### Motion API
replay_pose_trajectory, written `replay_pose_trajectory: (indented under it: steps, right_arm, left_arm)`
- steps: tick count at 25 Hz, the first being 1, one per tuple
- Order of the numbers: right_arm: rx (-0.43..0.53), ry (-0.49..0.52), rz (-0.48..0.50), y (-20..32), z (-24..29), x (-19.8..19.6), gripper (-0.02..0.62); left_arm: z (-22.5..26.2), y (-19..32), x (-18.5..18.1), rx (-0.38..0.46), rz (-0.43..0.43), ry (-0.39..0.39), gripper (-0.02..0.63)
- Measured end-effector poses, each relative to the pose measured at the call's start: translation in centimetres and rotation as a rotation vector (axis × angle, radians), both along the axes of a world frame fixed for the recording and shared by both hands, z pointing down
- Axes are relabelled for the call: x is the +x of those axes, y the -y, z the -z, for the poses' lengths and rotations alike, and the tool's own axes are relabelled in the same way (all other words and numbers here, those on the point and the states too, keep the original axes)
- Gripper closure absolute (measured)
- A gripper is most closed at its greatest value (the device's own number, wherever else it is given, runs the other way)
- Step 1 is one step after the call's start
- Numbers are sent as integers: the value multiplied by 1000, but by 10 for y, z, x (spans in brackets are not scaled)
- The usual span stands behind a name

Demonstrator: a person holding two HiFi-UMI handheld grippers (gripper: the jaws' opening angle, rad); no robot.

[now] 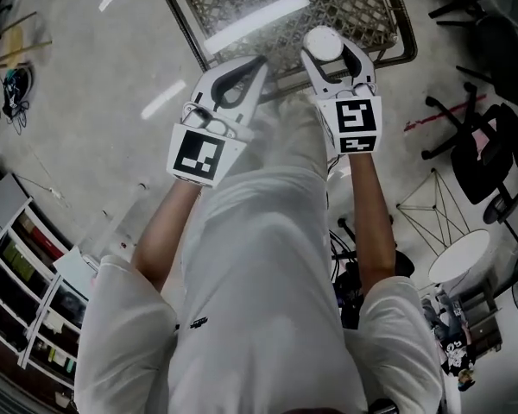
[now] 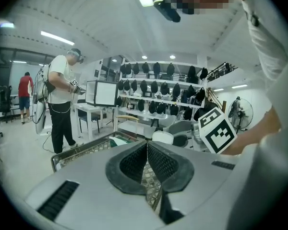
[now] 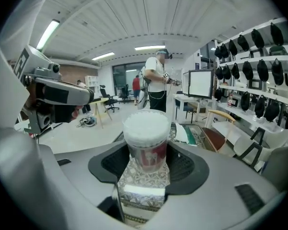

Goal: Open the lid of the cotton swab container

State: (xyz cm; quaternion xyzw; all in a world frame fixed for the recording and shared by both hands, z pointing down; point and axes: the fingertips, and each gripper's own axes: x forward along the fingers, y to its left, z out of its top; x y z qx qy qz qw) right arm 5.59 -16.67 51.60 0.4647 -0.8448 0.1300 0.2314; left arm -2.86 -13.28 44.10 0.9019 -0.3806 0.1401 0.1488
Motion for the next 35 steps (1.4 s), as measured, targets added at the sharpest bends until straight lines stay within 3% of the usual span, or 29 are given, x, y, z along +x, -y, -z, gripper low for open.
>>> replay_pose_trajectory:
  steps: [15,23,31,32,34,35]
  right_arm:
    - [-9,-2,-43,-50,110,-14,365]
    - [-9,-12,-58,-64,132,-20,365]
    - [-3,-21,-28,-71,135,-25,365]
    - [-4,-21,-26,-71,136,-25,365]
    - [-4,-19,-21,-71,137,-26,365]
    - [-3,-19,-19,-71,138,-26,365]
  left_arm:
    - [88,-35,-17,67,-21,-74,600]
    - [109,-51,-14,88,-77,-99,600]
    - [119,-55,-16,91,-76,-133,597]
    - [122,-55,-16,92,-82,-143,583]
    - [125,-56,-12,90,-112,-153,456]
    - [127,-56,-9,92,-130,-151,437]
